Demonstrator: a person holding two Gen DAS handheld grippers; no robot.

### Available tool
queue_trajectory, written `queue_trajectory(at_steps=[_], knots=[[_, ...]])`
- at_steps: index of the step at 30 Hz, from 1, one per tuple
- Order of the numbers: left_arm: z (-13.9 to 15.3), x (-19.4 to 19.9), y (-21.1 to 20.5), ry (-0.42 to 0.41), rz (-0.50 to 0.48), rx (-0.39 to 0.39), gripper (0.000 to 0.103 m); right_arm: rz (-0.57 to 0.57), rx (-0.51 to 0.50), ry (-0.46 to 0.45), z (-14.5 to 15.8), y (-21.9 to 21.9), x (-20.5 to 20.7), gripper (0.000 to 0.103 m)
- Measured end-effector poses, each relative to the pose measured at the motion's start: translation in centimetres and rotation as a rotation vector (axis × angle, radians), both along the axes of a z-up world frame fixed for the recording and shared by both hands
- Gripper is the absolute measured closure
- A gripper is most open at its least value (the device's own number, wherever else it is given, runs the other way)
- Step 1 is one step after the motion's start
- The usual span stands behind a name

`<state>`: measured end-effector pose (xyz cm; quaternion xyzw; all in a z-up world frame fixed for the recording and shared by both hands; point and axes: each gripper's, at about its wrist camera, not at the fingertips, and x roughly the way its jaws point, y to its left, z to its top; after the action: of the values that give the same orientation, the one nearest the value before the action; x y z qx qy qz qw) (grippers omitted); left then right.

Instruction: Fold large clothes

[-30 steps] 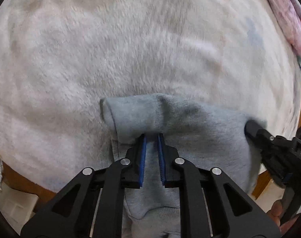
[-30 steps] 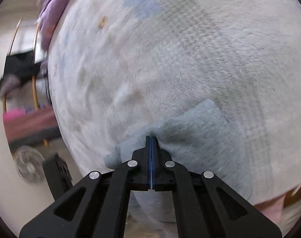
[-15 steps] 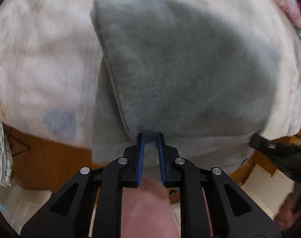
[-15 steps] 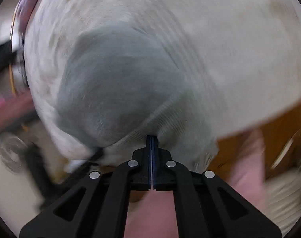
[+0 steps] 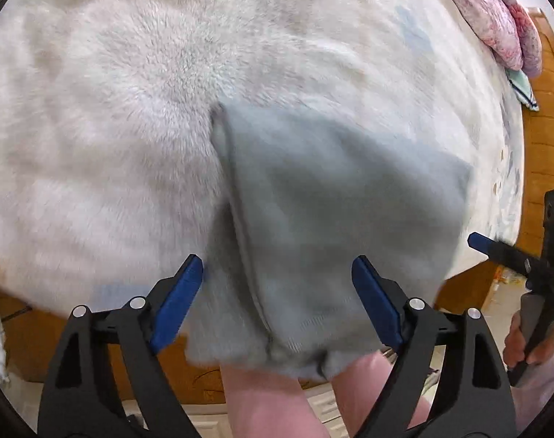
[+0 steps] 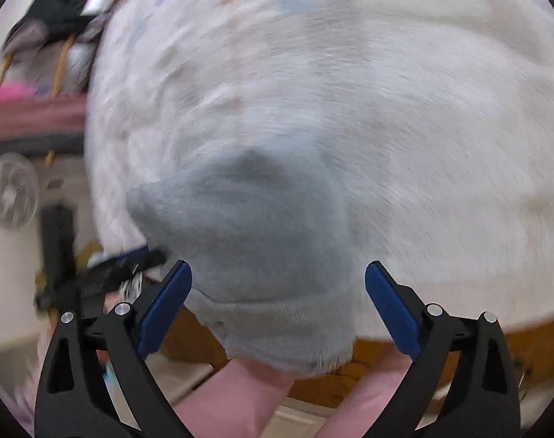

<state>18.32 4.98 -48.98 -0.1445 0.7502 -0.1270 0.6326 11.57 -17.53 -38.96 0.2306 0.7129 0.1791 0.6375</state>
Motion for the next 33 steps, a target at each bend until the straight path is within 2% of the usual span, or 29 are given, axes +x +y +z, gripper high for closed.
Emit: queue_trajectory(at_steps=[2, 3, 4, 6, 8, 10, 11, 13, 15, 16, 17, 19, 23, 25, 29, 33], knots=[[-3.4, 0.9, 1.1, 0.078, 0.016, -0.118, 0.017, 0.087, 0.023, -0.006, -2.5, 1.2, 0.6, 0.008], [-5.1, 1.2, 1.3, 0.137, 0.043, -0.209, 0.015, 0.116, 0.044, 0.012, -4.2, 1.6, 0.8, 0.008], [-7.2, 1.4, 1.6, 0.205, 0.079, -0.307, 0.008, 0.125, 0.077, 0.042, -5.7, 1.9, 0.7, 0.008], [-8.7, 1.9, 2.2, 0.232, 0.087, -0.408, 0.005, 0.036, 0.243, 0.119, -9.5, 1.3, 0.6, 0.006], [-9.4, 2.4, 2.7, 0.304, 0.133, -0.495, 0.005, -0.023, 0.336, 0.116, -11.3, 0.7, 0.4, 0.006], [-10.4, 2.0, 1.2, 0.411, 0.191, -0.715, 0.005, -0.035, 0.344, 0.108, -11.0, 0.7, 0.1, 0.006], [-10.4, 1.8, -0.3, 0.411, 0.17, -0.71, 0.005, -0.067, 0.367, 0.121, -10.7, 0.7, -0.3, 0.006], [-9.4, 1.8, -3.2, 0.338, 0.098, -0.667, 0.005, -0.156, 0.367, 0.153, -10.6, 0.2, -0.8, 0.009], [-8.2, 1.8, -4.4, 0.305, 0.094, -0.599, 0.01, -0.263, 0.342, 0.191, -9.8, -0.8, -1.4, 0.026], [-7.5, 1.8, -4.6, 0.297, 0.099, -0.578, 0.018, -0.29, 0.333, 0.191, -8.7, -1.2, -1.6, 0.031], [-6.1, 1.8, -4.7, 0.286, 0.105, -0.572, 0.021, -0.311, 0.329, 0.184, -7.5, -1.6, -1.9, 0.036], [-3.0, 1.9, -5.6, 0.256, 0.086, -0.571, 0.027, -0.332, 0.33, 0.17, -5.2, -2.3, -2.1, 0.036], [4.6, 2.6, -9.8, 0.179, -0.041, -0.549, 0.027, -0.418, 0.341, 0.078, 1.7, -6.2, -3.8, 0.036], [8.9, 3.1, -13.3, 0.145, -0.121, -0.546, 0.027, -0.468, 0.337, 0.049, 4.8, -8.7, -4.8, 0.036], [15.9, 3.3, -20.7, 0.098, -0.252, -0.578, 0.027, -0.577, 0.277, -0.066, 12.3, -15.4, -6.9, 0.036], [21.5, 3.3, -29.3, 0.021, -0.386, -0.608, 0.026, -0.692, 0.242, -0.165, 16.8, -22.1, -8.6, 0.035]])
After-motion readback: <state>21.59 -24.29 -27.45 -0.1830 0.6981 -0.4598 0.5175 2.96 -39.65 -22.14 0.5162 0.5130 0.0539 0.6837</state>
